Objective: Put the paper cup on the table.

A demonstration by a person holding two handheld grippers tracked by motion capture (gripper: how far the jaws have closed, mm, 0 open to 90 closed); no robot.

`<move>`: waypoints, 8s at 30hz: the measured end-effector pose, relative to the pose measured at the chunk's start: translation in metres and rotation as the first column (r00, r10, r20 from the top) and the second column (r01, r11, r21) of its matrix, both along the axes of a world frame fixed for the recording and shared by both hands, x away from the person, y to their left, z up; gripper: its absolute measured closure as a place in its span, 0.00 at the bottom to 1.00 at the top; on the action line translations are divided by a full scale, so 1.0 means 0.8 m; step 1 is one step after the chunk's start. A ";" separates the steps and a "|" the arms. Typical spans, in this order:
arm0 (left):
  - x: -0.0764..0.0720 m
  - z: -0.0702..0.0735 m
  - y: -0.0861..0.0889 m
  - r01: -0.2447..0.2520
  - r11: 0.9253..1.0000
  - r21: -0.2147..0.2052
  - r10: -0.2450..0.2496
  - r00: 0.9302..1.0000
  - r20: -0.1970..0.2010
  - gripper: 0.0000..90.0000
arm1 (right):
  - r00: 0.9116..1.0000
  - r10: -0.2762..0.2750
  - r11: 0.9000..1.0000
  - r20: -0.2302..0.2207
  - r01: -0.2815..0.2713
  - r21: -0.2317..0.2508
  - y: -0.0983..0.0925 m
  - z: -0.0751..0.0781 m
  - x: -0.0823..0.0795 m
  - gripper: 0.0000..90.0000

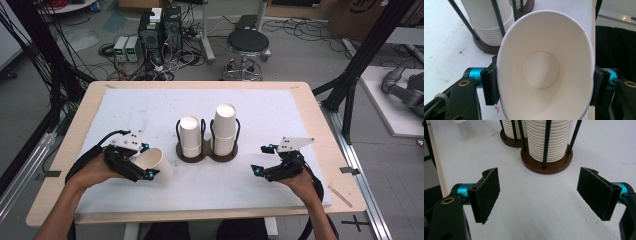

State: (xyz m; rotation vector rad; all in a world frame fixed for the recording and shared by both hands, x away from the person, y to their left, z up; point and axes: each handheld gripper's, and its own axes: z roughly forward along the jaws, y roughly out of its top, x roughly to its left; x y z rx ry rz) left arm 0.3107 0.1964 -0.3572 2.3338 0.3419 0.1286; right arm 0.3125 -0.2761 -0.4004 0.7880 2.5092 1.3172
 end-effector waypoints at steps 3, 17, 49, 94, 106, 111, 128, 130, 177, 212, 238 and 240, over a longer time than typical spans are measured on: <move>0.002 0.001 -0.008 0.010 1.000 0.022 -0.010 1.000 0.001 0.32 | 1.000 -0.003 1.000 0.003 0.003 -0.002 -0.001 0.000 0.000 0.21; 0.010 0.011 -0.049 0.056 0.993 0.105 -0.058 0.998 0.014 0.32 | 1.000 0.000 1.000 -0.005 0.000 -0.005 -0.001 -0.003 0.002 0.21; 0.015 -0.010 -0.133 0.152 0.961 0.233 -0.150 0.988 -0.024 0.32 | 1.000 0.000 1.000 -0.016 -0.001 -0.019 -0.004 -0.009 0.004 0.21; 0.011 -0.020 -0.147 0.178 0.942 0.284 -0.176 0.984 -0.030 0.17 | 1.000 -0.003 1.000 -0.022 0.002 -0.011 -0.007 -0.011 0.003 0.21; 0.013 -0.019 -0.143 0.174 0.950 0.258 -0.168 0.985 -0.048 0.06 | 1.000 -0.004 1.000 -0.017 0.004 -0.010 -0.008 -0.011 0.003 0.21; 0.013 -0.020 -0.139 0.171 0.955 0.242 -0.163 0.985 -0.052 0.06 | 1.000 -0.005 1.000 -0.018 0.005 -0.008 -0.008 -0.010 0.003 0.21; 0.011 -0.012 -0.123 0.156 0.972 0.178 -0.150 0.987 -0.050 0.06 | 1.000 -0.003 1.000 -0.016 0.002 -0.021 -0.006 -0.011 0.003 0.21; 0.011 -0.010 -0.119 0.156 0.973 0.168 -0.150 0.988 -0.045 0.06 | 1.000 -0.002 1.000 -0.015 0.002 -0.024 -0.006 -0.011 0.002 0.21; -0.027 -0.051 0.014 -0.217 0.969 -0.122 0.224 0.974 0.046 0.06 | 0.999 -0.046 0.999 -0.017 0.046 0.013 -0.014 -0.014 0.002 0.21; -0.027 -0.077 0.043 -0.297 0.930 -0.216 0.306 0.952 0.005 0.06 | 0.999 -0.049 0.999 -0.021 0.049 0.017 -0.018 -0.016 -0.001 0.21; -0.028 -0.082 0.049 -0.321 0.922 -0.215 0.329 0.944 0.000 0.06 | 0.999 -0.048 0.999 -0.023 0.049 0.016 -0.017 -0.015 -0.004 0.21; -0.028 -0.082 0.050 -0.331 0.916 -0.228 0.339 0.941 -0.004 0.06 | 0.998 -0.051 0.999 -0.021 0.052 0.015 -0.018 -0.014 -0.005 0.21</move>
